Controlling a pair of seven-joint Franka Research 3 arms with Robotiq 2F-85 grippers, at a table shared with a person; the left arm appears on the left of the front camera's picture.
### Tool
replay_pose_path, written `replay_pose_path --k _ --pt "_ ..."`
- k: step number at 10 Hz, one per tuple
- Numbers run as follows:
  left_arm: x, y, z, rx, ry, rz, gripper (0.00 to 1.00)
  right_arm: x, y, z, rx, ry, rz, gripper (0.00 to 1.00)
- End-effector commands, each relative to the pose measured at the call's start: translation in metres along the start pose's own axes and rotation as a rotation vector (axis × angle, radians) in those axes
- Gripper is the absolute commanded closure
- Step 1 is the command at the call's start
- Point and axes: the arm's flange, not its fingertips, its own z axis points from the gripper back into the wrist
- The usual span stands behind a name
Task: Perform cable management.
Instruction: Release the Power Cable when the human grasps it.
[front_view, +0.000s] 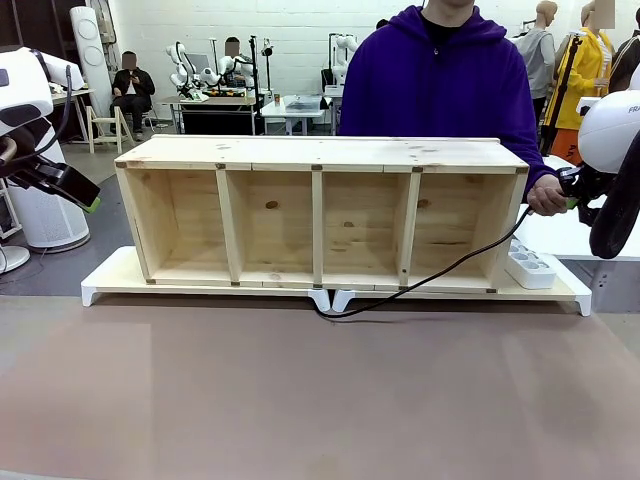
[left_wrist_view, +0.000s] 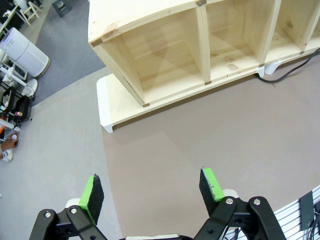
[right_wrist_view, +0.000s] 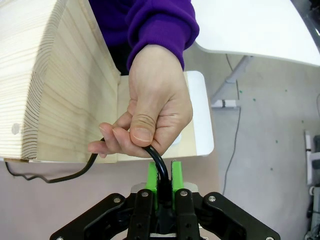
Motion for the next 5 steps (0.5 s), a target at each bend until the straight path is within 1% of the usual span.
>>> replay_pose_path --k 1,2,3,4,5 --pt "0.0 0.0006 -0.0001 0.012 0.002 0.004 0.0 0.0 0.0 0.0 0.0 0.0 0.0 0.86" --pt "0.0 0.0006 -0.0001 0.012 0.002 0.004 0.0 -0.0005 -0.0001 0.0003 -0.001 0.009 -0.009 0.68" --pt "0.0 0.0006 -0.0001 0.012 0.002 0.004 0.0 -0.0013 0.0004 0.0008 0.0 0.018 -0.007 0.67" --pt "0.0 0.0006 -0.0001 0.012 0.002 0.004 0.0 -0.0002 -0.0001 0.0008 -0.003 0.019 -0.008 0.48" --pt "0.0 0.0006 -0.0001 0.012 0.002 0.004 0.0 0.0005 -0.0009 0.0011 -0.003 0.02 -0.013 0.63"
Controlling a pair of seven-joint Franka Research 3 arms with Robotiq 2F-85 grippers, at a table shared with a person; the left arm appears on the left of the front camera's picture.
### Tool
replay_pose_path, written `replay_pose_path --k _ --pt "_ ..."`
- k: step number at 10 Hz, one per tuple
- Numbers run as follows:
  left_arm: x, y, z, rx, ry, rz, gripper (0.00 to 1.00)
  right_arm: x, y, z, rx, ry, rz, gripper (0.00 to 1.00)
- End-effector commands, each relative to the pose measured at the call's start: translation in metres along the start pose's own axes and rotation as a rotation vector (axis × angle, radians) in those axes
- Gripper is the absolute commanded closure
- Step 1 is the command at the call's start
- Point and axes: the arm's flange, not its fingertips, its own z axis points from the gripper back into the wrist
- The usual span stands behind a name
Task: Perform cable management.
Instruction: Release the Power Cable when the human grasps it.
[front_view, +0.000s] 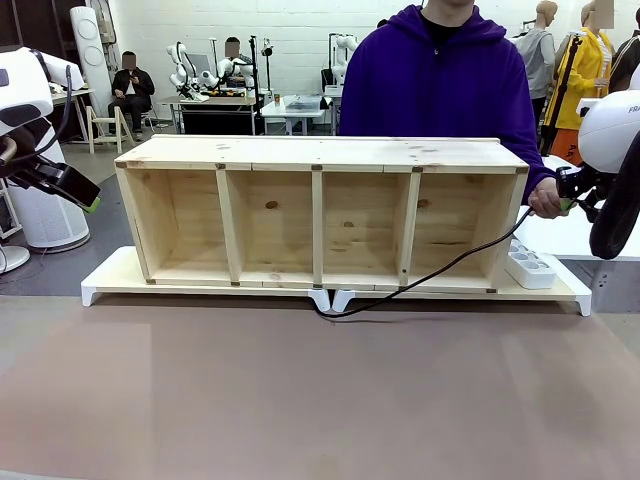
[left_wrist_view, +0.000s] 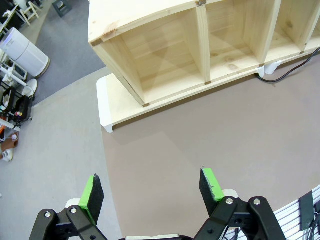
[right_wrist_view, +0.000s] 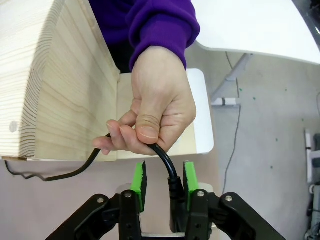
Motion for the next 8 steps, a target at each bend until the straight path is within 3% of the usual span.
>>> replay_pose_path --k 1,2,3,4,5,6,8 --pt "0.0 0.0006 -0.0001 0.012 0.002 0.004 0.0 0.0013 -0.0007 0.0017 -0.001 0.011 -0.012 0.29" --pt "0.0 0.0006 -0.0001 0.012 0.002 0.004 0.0 0.0008 -0.0004 0.0018 -0.001 0.013 -0.009 0.44" --pt "0.0 0.0006 -0.0001 0.012 0.002 0.004 0.0 0.0017 -0.0008 0.0018 -0.002 0.015 -0.011 0.1" --pt "0.0 0.0006 -0.0001 0.012 0.002 0.004 0.0 0.0025 -0.0014 0.0018 -0.002 0.016 -0.018 0.25" --pt "0.0 0.0006 -0.0001 0.012 0.002 0.004 0.0 0.0014 -0.0013 0.002 -0.003 0.014 -0.017 0.0" --pt "0.0 0.0006 -0.0001 0.012 0.002 0.004 0.0 0.0015 -0.0014 0.0017 -0.002 0.013 -0.01 0.25" --pt "0.0 0.0006 -0.0001 0.012 0.002 0.004 0.0 -0.0004 -0.0007 -0.0001 -0.001 0.004 -0.002 0.25"
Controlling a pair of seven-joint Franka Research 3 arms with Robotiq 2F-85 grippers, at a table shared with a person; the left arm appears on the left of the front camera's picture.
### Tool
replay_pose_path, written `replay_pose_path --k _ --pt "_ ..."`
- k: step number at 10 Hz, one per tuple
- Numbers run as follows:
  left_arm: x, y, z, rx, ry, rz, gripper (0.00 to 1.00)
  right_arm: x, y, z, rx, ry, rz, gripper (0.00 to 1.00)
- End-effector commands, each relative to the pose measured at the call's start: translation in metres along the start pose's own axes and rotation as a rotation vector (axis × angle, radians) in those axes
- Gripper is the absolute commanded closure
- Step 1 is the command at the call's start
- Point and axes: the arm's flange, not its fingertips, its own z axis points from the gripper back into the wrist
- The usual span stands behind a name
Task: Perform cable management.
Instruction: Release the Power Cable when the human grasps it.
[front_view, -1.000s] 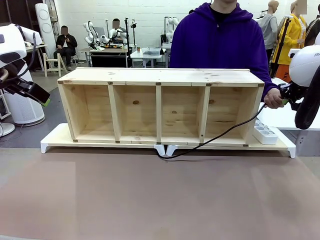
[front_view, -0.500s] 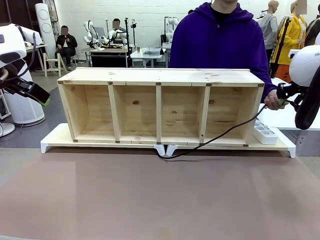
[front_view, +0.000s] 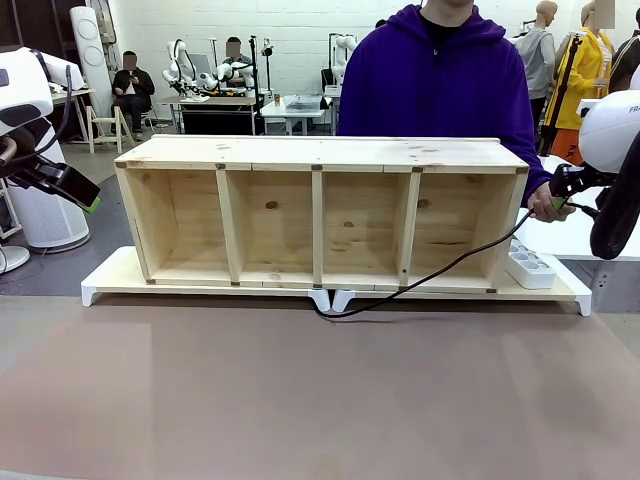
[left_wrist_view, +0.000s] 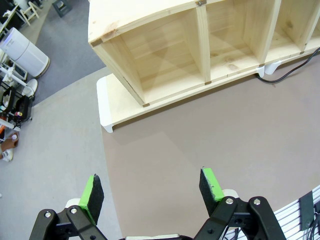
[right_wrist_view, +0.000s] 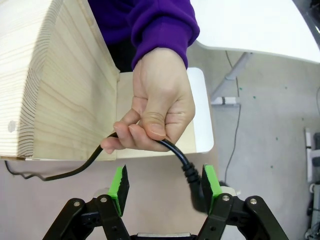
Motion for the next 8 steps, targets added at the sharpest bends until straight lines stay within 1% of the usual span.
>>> replay_pose_path --k 1,8 --pt "0.0 0.0006 -0.0001 0.012 0.002 0.004 0.0 0.0 0.0 0.0 0.0 0.0 0.0 0.25" --pt "0.0 0.0006 -0.0001 0.012 0.002 0.004 0.0 0.0 0.0 0.0 0.0 0.0 0.0 0.25"
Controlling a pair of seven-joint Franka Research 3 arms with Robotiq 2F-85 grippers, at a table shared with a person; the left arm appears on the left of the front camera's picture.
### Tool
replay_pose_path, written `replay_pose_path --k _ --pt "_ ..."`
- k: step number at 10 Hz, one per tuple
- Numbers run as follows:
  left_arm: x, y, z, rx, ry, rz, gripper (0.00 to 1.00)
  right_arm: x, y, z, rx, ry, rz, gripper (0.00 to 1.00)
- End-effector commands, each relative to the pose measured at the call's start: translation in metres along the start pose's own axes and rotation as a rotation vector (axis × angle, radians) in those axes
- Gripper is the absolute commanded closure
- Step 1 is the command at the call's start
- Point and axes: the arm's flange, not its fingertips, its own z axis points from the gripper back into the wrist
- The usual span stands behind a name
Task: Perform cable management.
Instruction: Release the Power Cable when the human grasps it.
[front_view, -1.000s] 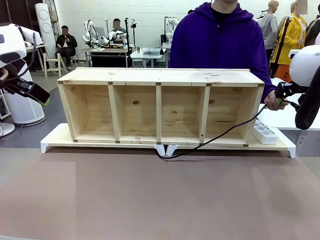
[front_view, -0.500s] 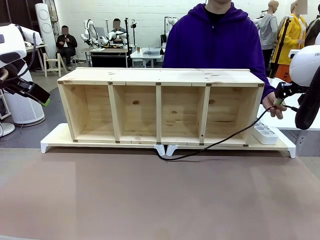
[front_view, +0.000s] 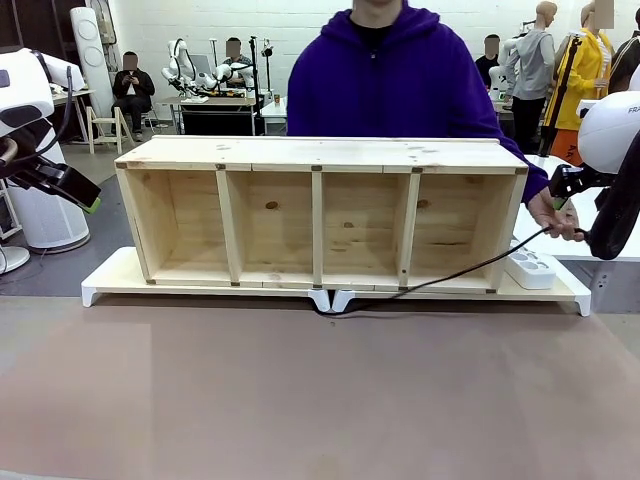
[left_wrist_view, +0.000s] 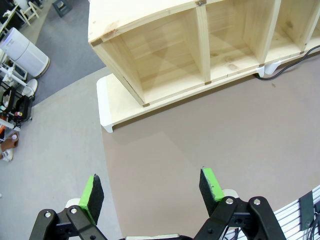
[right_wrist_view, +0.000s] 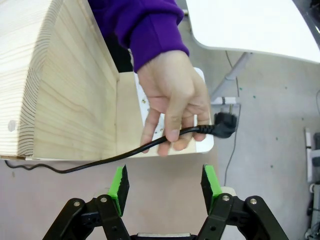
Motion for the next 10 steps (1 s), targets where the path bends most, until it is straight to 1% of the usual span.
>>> replay_pose_path --k 1,10 --pt "0.0 0.0006 -0.0001 0.012 0.002 0.004 0.0 0.0 0.0 0.0 0.0 0.0 0.0 0.25" --pt "0.0 0.0006 -0.0001 0.012 0.002 0.004 0.0 0.0 0.0 0.0 0.0 0.0 0.0 0.25"
